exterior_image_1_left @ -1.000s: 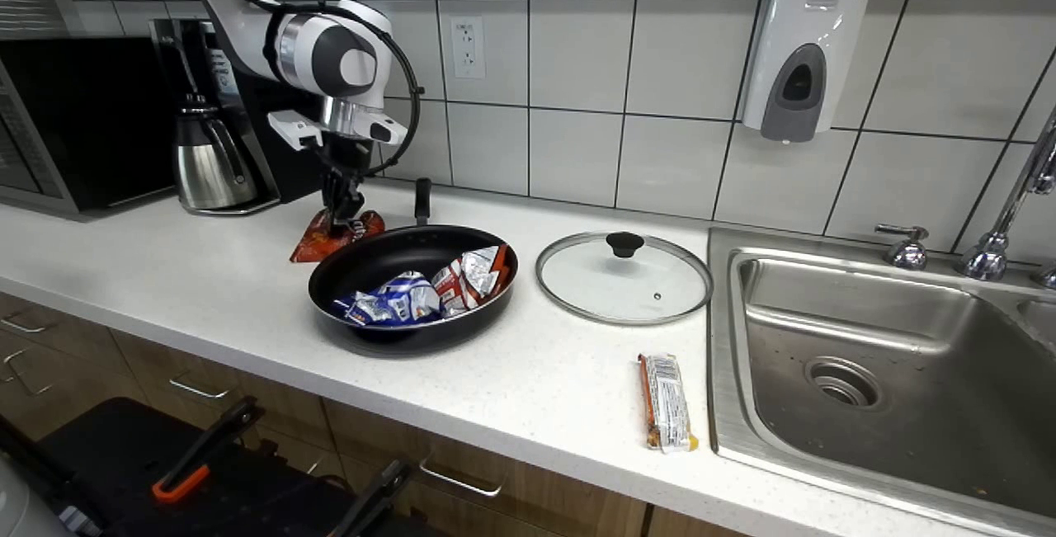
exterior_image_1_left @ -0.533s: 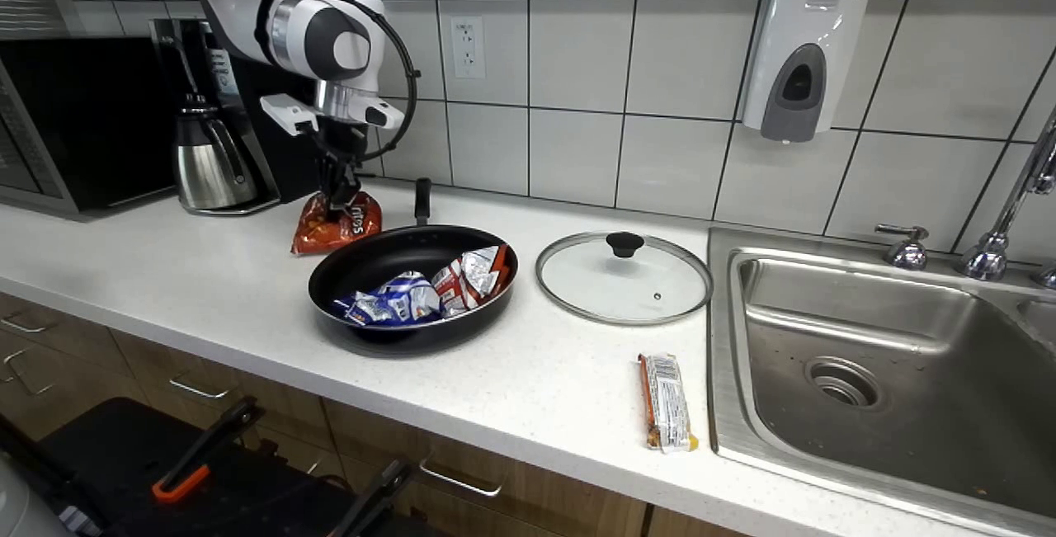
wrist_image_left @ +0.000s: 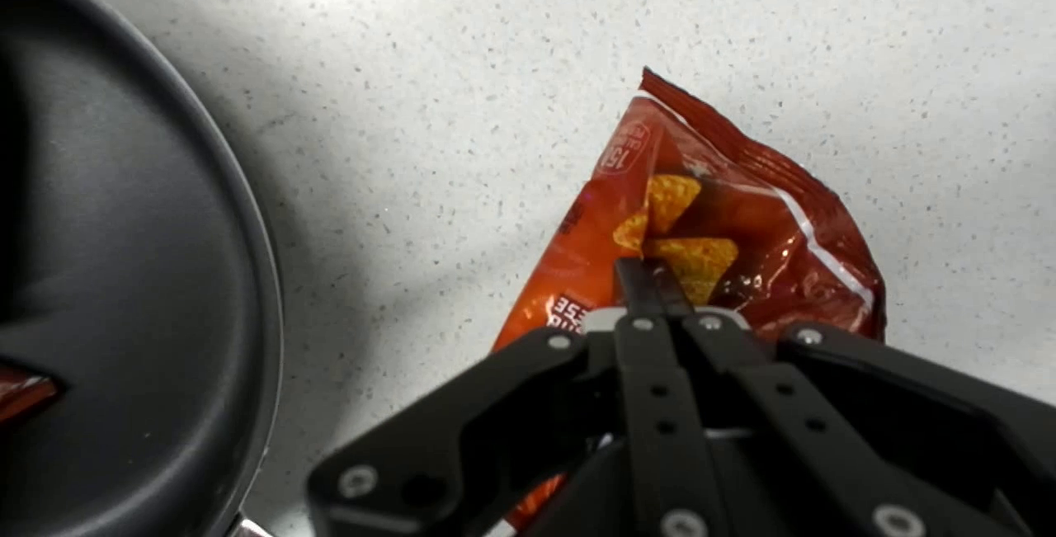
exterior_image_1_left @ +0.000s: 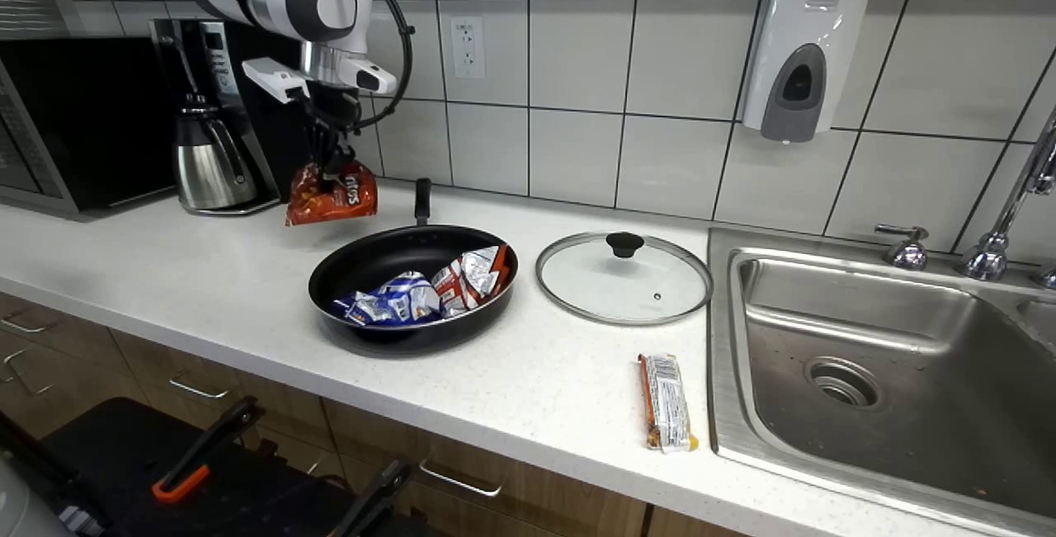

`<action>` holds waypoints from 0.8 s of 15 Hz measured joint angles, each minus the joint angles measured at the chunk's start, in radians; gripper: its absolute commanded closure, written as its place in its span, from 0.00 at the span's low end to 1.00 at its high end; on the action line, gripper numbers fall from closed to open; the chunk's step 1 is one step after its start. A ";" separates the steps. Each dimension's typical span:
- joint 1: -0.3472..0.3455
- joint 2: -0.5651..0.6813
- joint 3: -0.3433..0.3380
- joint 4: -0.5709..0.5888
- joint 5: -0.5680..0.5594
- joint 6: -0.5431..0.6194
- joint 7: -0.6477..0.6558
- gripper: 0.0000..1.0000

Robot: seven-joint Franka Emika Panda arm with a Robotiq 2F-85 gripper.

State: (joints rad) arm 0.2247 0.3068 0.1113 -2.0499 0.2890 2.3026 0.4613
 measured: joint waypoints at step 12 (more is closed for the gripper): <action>-0.072 -0.230 -0.020 -0.234 0.000 -0.004 -0.166 1.00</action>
State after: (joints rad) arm 0.1524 0.0768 0.0911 -2.2837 0.2889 2.2984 0.2956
